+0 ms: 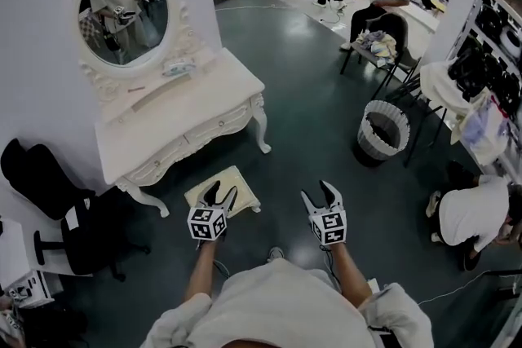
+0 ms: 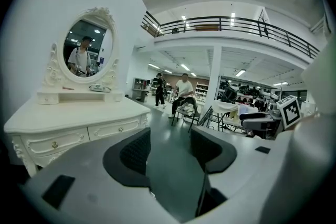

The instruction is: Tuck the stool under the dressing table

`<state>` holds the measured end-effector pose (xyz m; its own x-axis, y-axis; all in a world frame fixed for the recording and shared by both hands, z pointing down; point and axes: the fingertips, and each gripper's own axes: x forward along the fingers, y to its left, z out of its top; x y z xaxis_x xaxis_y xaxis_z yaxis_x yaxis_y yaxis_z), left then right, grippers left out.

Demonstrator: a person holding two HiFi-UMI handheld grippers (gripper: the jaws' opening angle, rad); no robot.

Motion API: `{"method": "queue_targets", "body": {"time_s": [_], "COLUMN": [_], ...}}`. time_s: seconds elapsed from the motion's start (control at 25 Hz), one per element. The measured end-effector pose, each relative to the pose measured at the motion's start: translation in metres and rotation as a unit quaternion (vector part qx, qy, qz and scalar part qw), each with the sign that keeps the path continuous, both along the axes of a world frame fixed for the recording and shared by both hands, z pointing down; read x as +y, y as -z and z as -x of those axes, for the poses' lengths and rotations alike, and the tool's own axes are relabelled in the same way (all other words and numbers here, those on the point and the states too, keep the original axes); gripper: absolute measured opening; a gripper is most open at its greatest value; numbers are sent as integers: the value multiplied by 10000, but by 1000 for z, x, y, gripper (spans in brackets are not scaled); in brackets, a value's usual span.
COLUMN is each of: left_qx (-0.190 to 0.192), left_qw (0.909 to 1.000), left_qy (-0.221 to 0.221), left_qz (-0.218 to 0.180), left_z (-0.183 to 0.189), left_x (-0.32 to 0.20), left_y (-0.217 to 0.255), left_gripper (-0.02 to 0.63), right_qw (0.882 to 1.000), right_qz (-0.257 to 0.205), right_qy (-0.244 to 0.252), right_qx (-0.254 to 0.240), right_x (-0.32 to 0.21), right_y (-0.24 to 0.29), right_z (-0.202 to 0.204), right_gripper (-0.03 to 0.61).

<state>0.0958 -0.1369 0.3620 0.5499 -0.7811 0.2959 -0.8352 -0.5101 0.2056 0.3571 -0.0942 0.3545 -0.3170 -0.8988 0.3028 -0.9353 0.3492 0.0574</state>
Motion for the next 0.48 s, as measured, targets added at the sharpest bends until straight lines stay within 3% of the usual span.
{"method": "queue_targets", "body": {"time_s": [0.48], "left_qx": [-29], "left_qw": [9999], "left_qy": [108], "left_qz": [129], "left_z": [2], "left_x": [-32], "left_y": [-9], "left_gripper": [233], "right_qw": [9999], "right_qz": [135], "right_qy": [29], "right_qx": [-52], "right_x": [-43], "right_y": [-7], "right_z": [-5], "right_gripper": [244]}}
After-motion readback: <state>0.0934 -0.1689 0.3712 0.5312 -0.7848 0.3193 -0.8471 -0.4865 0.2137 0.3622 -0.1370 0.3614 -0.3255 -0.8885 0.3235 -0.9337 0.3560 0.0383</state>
